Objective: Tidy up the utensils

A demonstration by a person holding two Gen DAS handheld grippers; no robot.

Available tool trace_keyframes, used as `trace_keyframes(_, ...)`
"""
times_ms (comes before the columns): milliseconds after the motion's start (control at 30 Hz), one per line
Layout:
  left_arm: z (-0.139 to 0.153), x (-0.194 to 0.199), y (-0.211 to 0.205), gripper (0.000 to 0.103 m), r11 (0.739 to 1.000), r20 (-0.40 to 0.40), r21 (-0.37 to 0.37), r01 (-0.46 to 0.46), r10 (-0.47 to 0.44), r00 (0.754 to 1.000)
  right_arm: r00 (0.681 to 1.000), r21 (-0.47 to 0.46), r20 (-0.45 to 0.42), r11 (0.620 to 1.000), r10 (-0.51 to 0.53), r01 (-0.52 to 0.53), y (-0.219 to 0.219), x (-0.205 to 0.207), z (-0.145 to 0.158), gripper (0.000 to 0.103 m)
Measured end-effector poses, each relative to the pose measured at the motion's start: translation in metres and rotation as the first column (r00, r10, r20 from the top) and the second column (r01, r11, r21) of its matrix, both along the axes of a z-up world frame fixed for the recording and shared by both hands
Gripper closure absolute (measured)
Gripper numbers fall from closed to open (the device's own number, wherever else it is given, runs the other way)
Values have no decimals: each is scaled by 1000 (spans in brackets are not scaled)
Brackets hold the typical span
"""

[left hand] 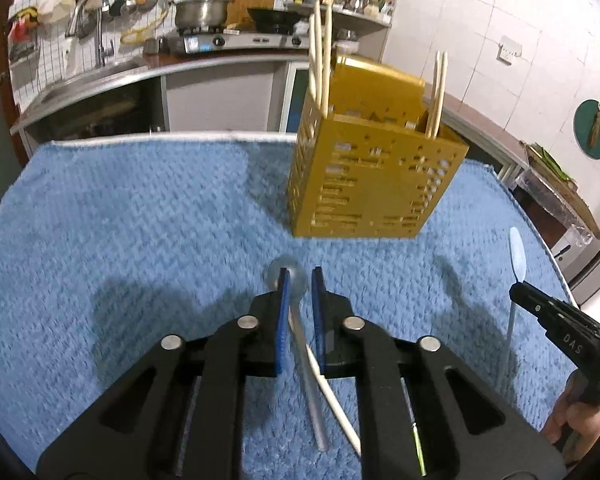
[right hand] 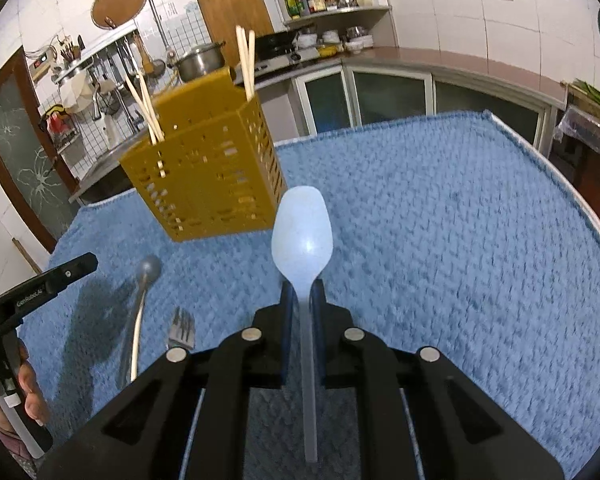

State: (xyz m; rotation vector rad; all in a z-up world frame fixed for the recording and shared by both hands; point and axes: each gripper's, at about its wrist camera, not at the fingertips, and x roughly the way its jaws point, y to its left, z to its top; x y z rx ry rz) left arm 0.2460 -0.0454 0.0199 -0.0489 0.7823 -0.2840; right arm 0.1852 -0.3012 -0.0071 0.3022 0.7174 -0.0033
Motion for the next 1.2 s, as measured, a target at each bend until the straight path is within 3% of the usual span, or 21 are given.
trace_keyframes(133, 3, 3, -2, 102, 1000, -4, 9, 8, -8, 1000, 1000, -8, 10, 1000, 1, -1, -2, 3, 6, 93)
trace_keyframes(433, -36, 25, -12, 95, 997, -141, 80, 8, 4, 990, 999, -12, -51, 1000, 12, -12, 2, 17, -12, 93)
trace_keyframes(500, -46, 31, -14, 77, 995, -172, 95, 7, 9, 985, 998, -2, -66, 1000, 12, -12, -1, 22, -16, 93)
trace_keyframes(567, -54, 34, -15, 72, 994, -188, 108, 3, 17, 982, 997, -2, -80, 1000, 15, -15, -2, 27, -20, 93)
trace_keyframes(700, -64, 42, -15, 72, 994, -223, 106, 0, 24, 975, 996, -3, -86, 1000, 18, -18, -2, 33, -22, 93)
trace_keyframes(1067, -67, 57, -21, 95, 996, -231, 90, -5, 25, 973, 995, 0, -95, 1000, 22, -23, -3, 39, -26, 93)
trace_keyframes(1200, -62, 56, -16, 95, 998, -227, 64, -15, 29, 973, 996, 2, -85, 1000, 21, -21, -4, 37, -25, 93)
